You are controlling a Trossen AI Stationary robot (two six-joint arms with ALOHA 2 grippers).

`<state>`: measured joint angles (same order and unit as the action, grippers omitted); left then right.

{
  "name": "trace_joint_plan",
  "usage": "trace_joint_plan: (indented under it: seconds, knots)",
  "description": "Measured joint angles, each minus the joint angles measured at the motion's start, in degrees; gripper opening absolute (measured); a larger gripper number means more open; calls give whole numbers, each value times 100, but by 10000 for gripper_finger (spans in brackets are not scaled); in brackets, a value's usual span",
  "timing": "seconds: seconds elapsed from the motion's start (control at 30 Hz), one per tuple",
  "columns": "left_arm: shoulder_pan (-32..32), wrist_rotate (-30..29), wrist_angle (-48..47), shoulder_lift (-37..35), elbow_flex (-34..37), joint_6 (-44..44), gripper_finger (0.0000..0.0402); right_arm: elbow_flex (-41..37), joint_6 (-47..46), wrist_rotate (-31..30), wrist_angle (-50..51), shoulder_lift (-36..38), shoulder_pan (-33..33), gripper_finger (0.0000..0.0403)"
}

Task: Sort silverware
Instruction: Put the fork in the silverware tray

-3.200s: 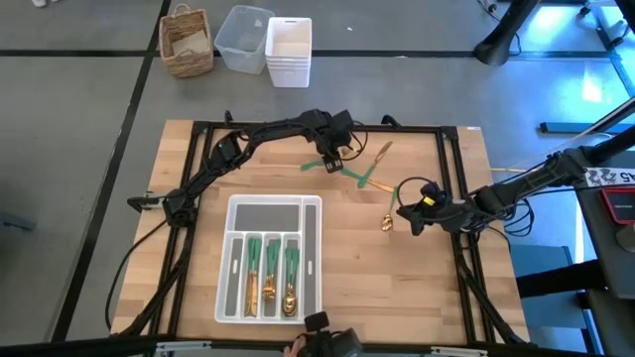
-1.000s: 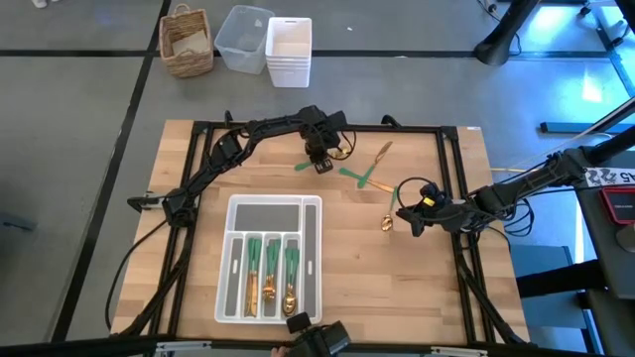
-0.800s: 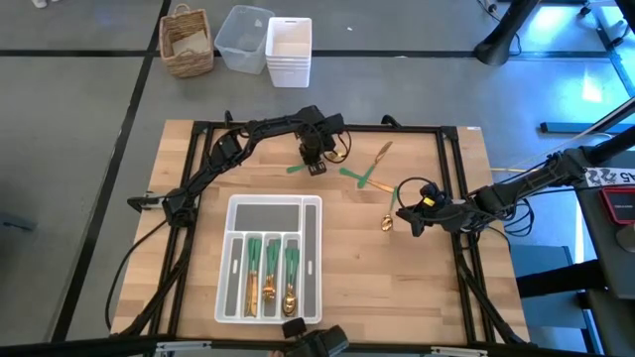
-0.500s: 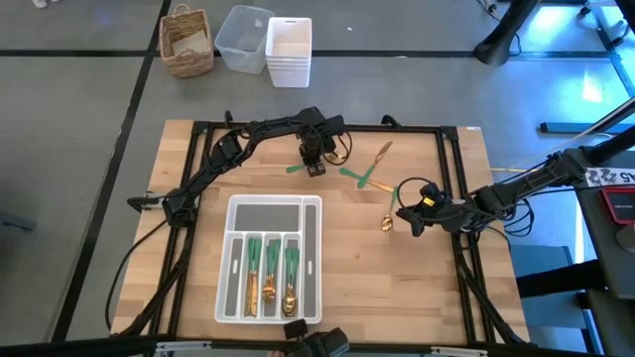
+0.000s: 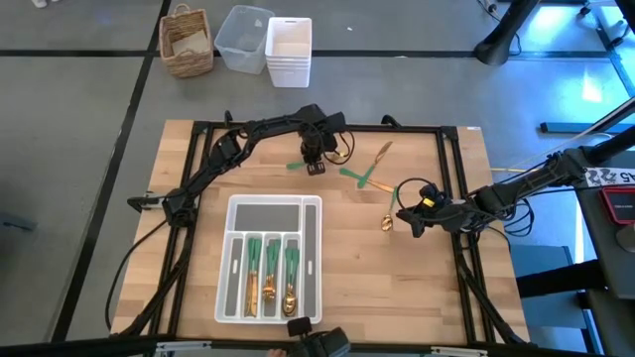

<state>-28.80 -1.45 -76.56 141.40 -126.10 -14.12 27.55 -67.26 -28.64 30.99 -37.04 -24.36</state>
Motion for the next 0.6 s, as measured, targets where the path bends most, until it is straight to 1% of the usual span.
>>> trace_joint_plan:
  seconds: [0.27, 0.4, 0.6]
  knots:
    - [0, -4, -67, -687, -11, -365, 3, 0, 2, 2, 36, 0, 0, 95]
    - [89, 26, -482, -1207, -20, -728, 3, 0, 9, 41, 49, 0, 0, 95]
    - [590, 85, -1190, -2072, -22, -1033, 2, 0, 24, 82, 53, 0, 0, 95]
